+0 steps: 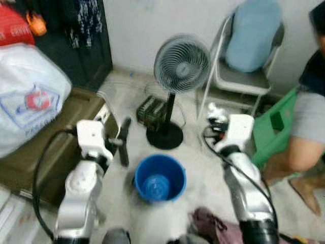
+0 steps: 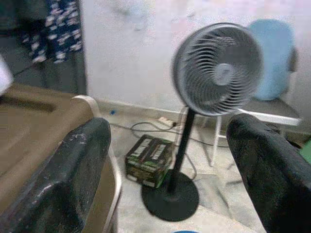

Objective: Clean up the room

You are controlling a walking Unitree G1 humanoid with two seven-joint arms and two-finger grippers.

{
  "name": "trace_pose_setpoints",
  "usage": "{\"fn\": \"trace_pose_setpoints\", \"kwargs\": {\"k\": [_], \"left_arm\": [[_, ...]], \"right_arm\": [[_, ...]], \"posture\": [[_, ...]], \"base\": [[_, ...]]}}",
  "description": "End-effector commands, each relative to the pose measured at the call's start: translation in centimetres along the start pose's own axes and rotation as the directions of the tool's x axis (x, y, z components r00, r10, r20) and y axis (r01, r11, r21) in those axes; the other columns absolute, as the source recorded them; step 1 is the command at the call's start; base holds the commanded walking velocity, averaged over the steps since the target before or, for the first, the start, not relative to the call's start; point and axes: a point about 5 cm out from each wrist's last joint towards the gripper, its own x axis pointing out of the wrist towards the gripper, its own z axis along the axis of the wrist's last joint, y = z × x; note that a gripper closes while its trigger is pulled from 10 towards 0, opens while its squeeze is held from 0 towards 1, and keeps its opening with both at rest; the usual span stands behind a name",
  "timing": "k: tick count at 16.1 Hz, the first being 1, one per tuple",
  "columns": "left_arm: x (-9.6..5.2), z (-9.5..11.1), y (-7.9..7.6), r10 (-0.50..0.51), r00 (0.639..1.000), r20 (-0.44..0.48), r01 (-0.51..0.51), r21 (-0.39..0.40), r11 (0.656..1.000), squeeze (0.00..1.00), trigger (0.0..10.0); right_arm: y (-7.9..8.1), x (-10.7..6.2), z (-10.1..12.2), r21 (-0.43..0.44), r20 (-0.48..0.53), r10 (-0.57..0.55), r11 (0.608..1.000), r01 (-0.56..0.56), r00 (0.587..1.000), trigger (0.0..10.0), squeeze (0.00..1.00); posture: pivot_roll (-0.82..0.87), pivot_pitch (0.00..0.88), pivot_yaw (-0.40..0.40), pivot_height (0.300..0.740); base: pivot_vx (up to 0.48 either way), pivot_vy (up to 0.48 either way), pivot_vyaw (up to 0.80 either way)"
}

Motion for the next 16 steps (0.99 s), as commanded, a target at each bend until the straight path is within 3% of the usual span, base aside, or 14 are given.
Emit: {"fn": "trace_pose_setpoints", "kwargs": {"k": [1, 5, 9, 16], "left_arm": [[-0.06, 0.06, 0.06, 0.004, 1.0, 0.001, -0.004, 0.003, 1.0, 0.0, 10.0], [-0.08, 0.05, 0.02, 0.005, 1.0, 0.002, -0.005, 0.005, 1.0, 0.0, 10.0], [-0.04, 0.05, 0.01, 0.004, 1.0, 0.004, -0.004, 0.006, 1.0, 0.0, 10.0], [-0.11, 0.13, 0.51, -0.004, 1.0, -0.001, 0.004, 0.014, 1.0, 0.0, 10.0]], "right_arm": [[0.05, 0.15, 0.44, -0.007, 0.014, 0.003, 1.0, -0.003, 1.0, 10.0, 0.0], [0.04, 0.17, 0.39, -0.007, 0.013, 0.004, 1.0, -0.004, 1.0, 10.0, 0.0], [0.01, 0.33, 0.31, -0.009, 0.01, -0.004, 1.0, 0.004, 1.0, 10.0, 0.0], [0.09, 1.05, -0.5, -0.019, -0.047, -0.021, 1.0, 0.02, 0.999, 10.0, 0.0]], "posture": [[0.03, 0.101, -0.082, 0.74], [0.03, 0.1, -0.086, 0.74], [0.03, 0.096, -0.087, 0.74], [0.04, 0.097, -0.091, 0.74]], "base": [[0.292, 0.0, 0.8], [0.293, 0.0, 0.71], [0.292, 0.0, 0.0], [0.0, 0.0, -0.11]]}}
